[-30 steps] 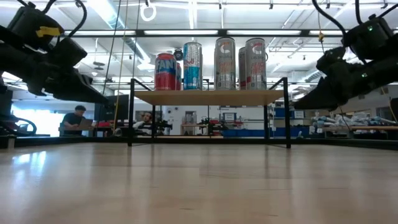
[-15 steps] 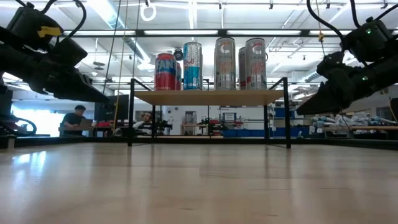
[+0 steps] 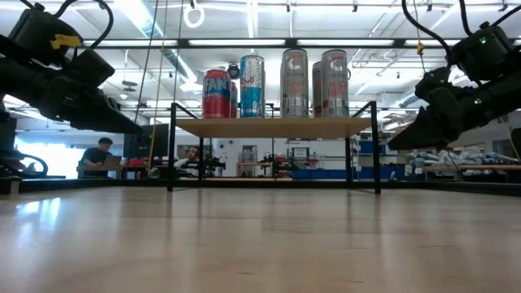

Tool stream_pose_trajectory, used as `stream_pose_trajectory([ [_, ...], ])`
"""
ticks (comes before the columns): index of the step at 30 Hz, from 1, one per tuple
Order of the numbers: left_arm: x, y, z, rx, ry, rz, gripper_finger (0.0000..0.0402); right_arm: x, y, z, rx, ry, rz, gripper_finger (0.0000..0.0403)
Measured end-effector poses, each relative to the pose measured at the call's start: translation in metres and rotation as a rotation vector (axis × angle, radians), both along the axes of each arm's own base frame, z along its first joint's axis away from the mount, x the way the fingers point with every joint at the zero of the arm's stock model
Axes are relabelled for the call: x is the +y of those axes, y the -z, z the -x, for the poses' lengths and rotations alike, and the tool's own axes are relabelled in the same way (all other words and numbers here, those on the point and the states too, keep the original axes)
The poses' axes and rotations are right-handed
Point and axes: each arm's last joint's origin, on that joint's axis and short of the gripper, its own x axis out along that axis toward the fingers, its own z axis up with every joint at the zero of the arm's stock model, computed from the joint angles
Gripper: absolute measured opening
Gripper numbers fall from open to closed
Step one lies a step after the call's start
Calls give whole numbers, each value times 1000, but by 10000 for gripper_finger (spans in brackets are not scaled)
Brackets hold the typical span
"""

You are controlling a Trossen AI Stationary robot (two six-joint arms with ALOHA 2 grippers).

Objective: Place canned beverage on shelf
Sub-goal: Return to Home Position

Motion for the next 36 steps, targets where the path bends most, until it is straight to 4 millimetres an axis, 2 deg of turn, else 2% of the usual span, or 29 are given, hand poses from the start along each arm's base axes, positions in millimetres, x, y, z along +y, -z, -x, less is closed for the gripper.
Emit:
stream_pose_trajectory([
  [14, -4, -4, 1, -57, 33, -10, 9, 9, -28, 9, -263, -50, 90, 104],
  [25, -25, -19, 8, -226, 222, -19, 9, 26, -41, 14, -421, -183, 112, 104],
  [36, -29, -32, 17, -383, 261, -25, 9, 29, -50, 21, -522, -200, 134, 105],
])
